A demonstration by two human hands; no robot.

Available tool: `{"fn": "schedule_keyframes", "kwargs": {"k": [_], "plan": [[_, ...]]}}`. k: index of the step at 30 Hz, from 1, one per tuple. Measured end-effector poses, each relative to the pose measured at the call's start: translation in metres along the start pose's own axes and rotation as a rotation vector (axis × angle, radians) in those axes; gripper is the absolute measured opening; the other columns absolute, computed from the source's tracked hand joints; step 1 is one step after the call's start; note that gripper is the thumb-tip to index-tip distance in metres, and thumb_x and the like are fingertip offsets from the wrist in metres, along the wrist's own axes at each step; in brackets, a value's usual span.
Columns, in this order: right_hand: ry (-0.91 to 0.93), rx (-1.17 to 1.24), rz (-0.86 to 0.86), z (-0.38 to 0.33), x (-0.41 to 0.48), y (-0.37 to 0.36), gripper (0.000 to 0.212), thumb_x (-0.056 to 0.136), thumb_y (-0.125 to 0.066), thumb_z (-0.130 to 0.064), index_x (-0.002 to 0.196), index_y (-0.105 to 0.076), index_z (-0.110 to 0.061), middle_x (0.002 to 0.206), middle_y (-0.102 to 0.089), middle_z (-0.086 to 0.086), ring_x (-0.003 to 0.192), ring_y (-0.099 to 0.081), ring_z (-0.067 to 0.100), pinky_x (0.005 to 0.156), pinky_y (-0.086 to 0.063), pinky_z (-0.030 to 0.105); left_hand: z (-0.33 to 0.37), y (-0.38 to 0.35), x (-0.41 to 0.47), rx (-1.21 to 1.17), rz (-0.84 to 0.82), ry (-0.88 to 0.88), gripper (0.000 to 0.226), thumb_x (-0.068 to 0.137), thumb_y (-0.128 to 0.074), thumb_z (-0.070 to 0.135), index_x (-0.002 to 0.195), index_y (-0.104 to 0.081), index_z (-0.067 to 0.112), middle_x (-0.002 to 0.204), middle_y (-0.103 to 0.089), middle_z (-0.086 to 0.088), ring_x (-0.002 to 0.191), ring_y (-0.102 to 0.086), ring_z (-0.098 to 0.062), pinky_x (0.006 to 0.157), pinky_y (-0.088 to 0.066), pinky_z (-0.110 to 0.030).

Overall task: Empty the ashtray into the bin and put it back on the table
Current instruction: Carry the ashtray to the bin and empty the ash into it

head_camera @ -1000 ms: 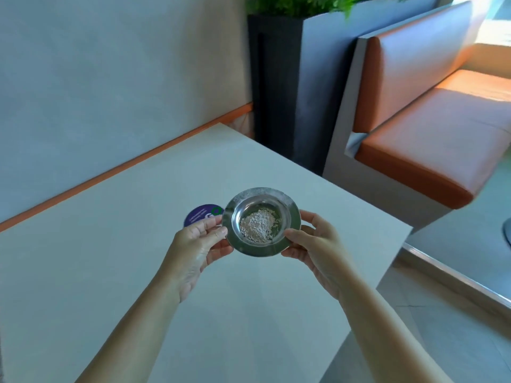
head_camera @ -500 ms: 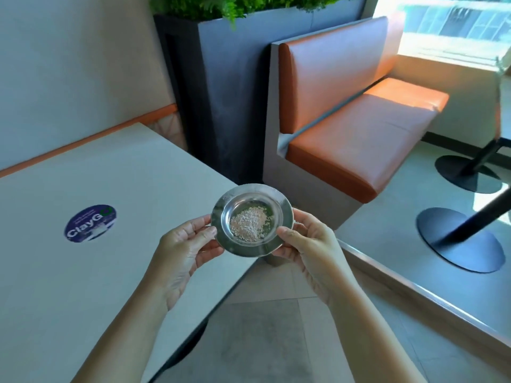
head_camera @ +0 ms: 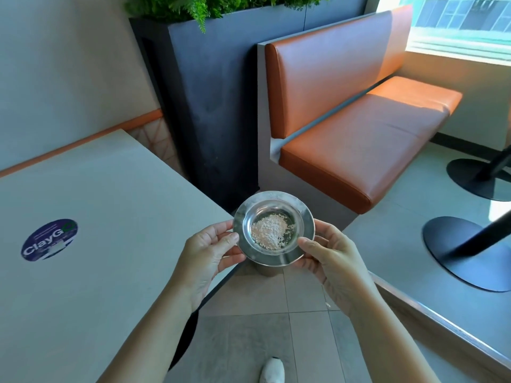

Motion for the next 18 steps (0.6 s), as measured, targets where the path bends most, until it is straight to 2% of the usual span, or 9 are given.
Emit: {"fn": "schedule_keyframes", "kwargs": {"k": [3,7,10,18], "plan": [[-0.005,-0.016,0.033,-0.008,0.031,0.014,0.023,0.084,-0.058,0.001,0.098,-0.061,-0.017,0.067,-0.076,0.001,0.056,-0.069,0.011,0.049,-0.057,0.022,0.004,-0.015,0.032,0.009,-0.015,-0.004,0.021,0.087,-0.055,0.003,0.095,-0.066,0.019,0.068,-0.074,0.007,0.060,-0.070,-0.007,0.054,-0.057,-0.017],[0.005,-0.030,0.039,-0.026,0.075,0.023,0.023,0.083,-0.060,0.001,0.100,-0.061,-0.016,0.069,-0.076,0.002,0.060,-0.070,0.013,0.052,-0.058,0.023,0.021,-0.030,0.072,0.042,-0.016,-0.044,0.021,0.087,-0.056,0.007,0.092,-0.066,0.025,0.082,-0.075,0.003,0.067,-0.072,-0.007,0.057,-0.057,-0.017],[0.000,-0.032,0.050,-0.033,0.103,0.032,0.024,0.083,-0.061,0.000,0.099,-0.061,-0.017,0.069,-0.076,0.002,0.061,-0.070,0.013,0.054,-0.058,0.023,0.025,-0.039,0.098,0.048,-0.013,-0.048,0.023,0.087,-0.055,0.008,0.087,-0.066,0.029,0.073,-0.077,0.009,0.068,-0.072,-0.005,0.055,-0.056,-0.016],[-0.102,-0.032,0.061,-0.022,0.165,0.062,0.024,0.082,-0.060,0.003,0.100,-0.060,-0.012,0.064,-0.073,0.002,0.053,-0.068,0.011,0.050,-0.056,0.023,0.004,-0.057,0.151,0.084,0.049,0.016,0.023,0.086,-0.058,0.006,0.086,-0.066,0.028,0.069,-0.074,0.012,0.064,-0.070,-0.003,0.055,-0.057,-0.016]]}}
Point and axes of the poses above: each hand's wrist, its own x-axis towards the middle knuckle, its own y-axis out of the back of the hand, z = x × y, the point moved 8 cm from there along x, towards the middle knuckle
